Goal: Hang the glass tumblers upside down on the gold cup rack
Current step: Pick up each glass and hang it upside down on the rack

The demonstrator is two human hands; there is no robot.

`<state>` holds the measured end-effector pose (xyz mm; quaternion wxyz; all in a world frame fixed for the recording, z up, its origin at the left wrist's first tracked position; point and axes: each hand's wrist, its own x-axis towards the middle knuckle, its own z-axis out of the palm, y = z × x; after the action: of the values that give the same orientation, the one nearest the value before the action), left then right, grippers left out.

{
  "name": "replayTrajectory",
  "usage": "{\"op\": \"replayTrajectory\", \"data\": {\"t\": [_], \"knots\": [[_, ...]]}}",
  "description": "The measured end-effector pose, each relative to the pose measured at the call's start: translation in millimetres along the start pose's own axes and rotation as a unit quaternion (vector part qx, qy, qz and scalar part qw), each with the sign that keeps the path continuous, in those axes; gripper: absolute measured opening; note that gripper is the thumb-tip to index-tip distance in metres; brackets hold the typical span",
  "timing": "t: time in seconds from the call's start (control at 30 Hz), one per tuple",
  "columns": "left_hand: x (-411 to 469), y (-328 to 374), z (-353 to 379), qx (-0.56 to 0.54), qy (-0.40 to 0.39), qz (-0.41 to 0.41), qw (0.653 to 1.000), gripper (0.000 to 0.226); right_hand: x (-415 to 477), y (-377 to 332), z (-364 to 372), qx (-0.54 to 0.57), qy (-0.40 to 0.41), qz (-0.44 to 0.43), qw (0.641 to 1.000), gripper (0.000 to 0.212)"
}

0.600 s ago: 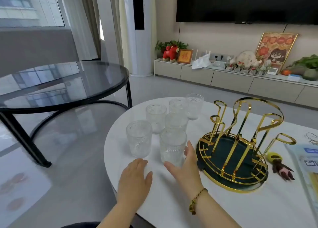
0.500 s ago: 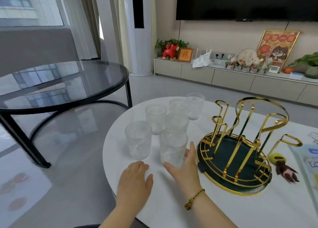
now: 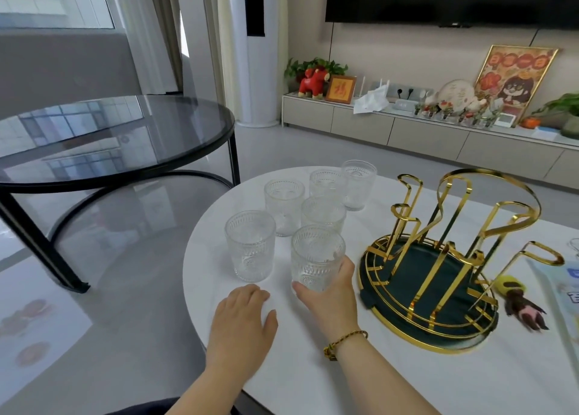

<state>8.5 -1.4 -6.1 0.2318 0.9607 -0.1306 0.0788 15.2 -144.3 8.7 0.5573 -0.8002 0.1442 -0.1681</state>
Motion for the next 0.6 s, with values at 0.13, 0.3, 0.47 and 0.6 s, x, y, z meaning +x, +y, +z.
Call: {"op": "replayTrajectory", "data": {"t": [0.13, 0.3, 0.47, 0.6], "knots": [[-0.7, 0.5, 1.0, -0.01, 0.014, 0.001, 1.0, 0.032, -12.3, -5.2, -12.7, 0.027, -0.006, -0.005, 1.0, 0.074], [-2.2, 5.2, -2.8, -0.016, 0.017, -0.007, 1.0, 0.029, -30.8, -34.1, -47.6, 0.042, -0.054, -0.059, 0.996, 0.069], [-8.1, 12.3, -11.9, -0.04, -0.014, 0.004, 0.999, 0.025, -55.6, -78.3, -107.5, 0.026, -0.086, -0.108, 0.99, 0.067], [-11.8, 47.0, -23.1, -0.123, -0.022, 0.056, 0.991, 0.024, -58.2, -106.0, -162.2, 0.031, -0.031, -0.123, 0.991, 0.068]]}}
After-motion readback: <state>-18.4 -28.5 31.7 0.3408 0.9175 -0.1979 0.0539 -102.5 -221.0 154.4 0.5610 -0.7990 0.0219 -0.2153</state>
